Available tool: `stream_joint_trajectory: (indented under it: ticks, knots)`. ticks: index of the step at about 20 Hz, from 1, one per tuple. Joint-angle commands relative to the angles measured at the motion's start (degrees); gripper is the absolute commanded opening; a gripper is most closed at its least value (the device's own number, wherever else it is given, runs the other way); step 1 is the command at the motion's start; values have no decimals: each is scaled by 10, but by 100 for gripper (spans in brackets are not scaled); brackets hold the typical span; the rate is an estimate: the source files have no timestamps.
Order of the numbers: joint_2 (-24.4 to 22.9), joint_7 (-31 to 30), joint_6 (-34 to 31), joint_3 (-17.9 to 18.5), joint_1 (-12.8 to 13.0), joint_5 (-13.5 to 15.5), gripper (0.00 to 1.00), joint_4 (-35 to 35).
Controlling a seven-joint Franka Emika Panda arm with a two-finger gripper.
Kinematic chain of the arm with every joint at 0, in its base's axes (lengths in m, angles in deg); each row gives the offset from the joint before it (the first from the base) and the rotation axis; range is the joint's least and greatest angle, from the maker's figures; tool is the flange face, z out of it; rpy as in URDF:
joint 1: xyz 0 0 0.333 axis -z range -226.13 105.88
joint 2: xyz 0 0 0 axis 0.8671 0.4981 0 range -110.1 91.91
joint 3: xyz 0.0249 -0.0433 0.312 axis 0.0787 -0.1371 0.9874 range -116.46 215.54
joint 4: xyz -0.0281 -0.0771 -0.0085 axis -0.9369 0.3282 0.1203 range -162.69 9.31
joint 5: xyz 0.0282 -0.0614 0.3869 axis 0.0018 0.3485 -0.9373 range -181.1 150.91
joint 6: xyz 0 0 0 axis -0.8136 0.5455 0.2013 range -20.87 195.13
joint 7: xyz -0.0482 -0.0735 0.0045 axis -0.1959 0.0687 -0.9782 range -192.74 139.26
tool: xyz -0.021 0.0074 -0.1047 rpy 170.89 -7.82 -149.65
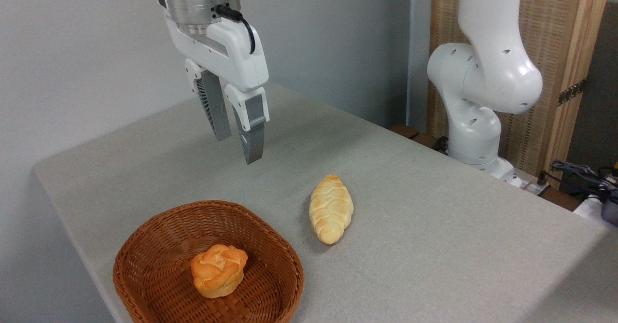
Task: Put bread into the basket
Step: 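Move the open gripper over the elongated golden bread roll and lower it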
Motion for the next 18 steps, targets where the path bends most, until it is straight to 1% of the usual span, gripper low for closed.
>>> stream_joint_trajectory:
  ticks: [1, 9, 12, 14, 15, 16, 18]
  knots:
    - [1, -4, -13, 2, 0, -6, 100, 6]
    - [-3, -4, -13, 2, 1, -6, 100, -2]
    - [-17, -4, -7, 2, 1, -6, 100, -26]
    - [-39, -4, -1, 2, 1, -6, 100, -56]
    - [-53, -4, 13, 2, 1, -6, 100, -76]
    - [-77, -4, 45, 2, 1, -6, 100, -117]
    - [-115, -4, 82, 3, 2, -6, 100, -175]
